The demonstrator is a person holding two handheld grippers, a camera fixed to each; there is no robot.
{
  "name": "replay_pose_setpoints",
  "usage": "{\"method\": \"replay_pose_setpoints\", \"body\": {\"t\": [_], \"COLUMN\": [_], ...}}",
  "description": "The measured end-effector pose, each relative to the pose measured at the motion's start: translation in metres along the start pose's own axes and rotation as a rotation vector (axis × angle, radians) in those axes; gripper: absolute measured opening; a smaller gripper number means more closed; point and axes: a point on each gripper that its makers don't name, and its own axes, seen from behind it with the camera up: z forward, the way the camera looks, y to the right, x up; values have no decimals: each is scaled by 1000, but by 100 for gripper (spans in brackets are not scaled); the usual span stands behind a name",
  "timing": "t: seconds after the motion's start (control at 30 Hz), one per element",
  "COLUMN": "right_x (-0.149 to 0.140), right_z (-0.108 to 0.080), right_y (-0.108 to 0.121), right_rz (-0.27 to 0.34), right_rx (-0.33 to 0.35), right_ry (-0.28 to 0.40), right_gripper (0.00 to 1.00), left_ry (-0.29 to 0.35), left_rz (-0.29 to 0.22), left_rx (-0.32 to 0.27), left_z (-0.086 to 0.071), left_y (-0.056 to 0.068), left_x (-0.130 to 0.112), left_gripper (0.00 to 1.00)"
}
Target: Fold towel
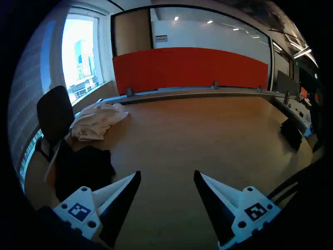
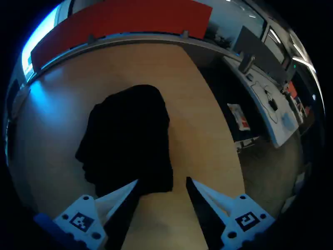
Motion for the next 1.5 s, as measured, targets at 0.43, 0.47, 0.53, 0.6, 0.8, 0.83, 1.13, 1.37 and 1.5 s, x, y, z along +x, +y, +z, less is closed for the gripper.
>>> {"method": "replay_pose_setpoints", "body": {"t": [0.43, 0.47, 0.53, 0.6, 0.8, 0.83, 1.13, 1.37, 1.5], "right_x": [6, 8, 12, 16, 34, 37, 75, 94, 100], "right_z": [-13, -15, -18, -22, -33, -34, -56, -68, -71], "right_y": [-4, -5, -6, -8, -16, -17, -20, -22, -24], "right_rz": [3, 4, 10, 18, 54, 59, 108, 143, 149], "right_rx": [-3, -4, -5, -5, 0, 1, -12, -11, -6], "right_ry": [48, 56, 78, 103, 190, 207, 406, 495, 514], "right_gripper": [85, 85, 85, 85, 85, 85, 85, 85, 85], "left_ry": [9, 10, 11, 12, 17, 17, 17, 19, 21], "left_rz": [-3, -3, -5, -6, -9, -9, -13, -15, -15], "left_rx": [-13, -13, -14, -15, -18, -18, -21, -23, -24], "left_z": [1, 2, 2, 2, 3, 4, 6, 8, 9], "left_y": [3, 3, 3, 3, 3, 4, 5, 6, 6], "left_x": [2, 3, 3, 4, 7, 7, 9, 13, 16], "left_gripper": [94, 94, 94, 94, 94, 94, 94, 94, 94]}}
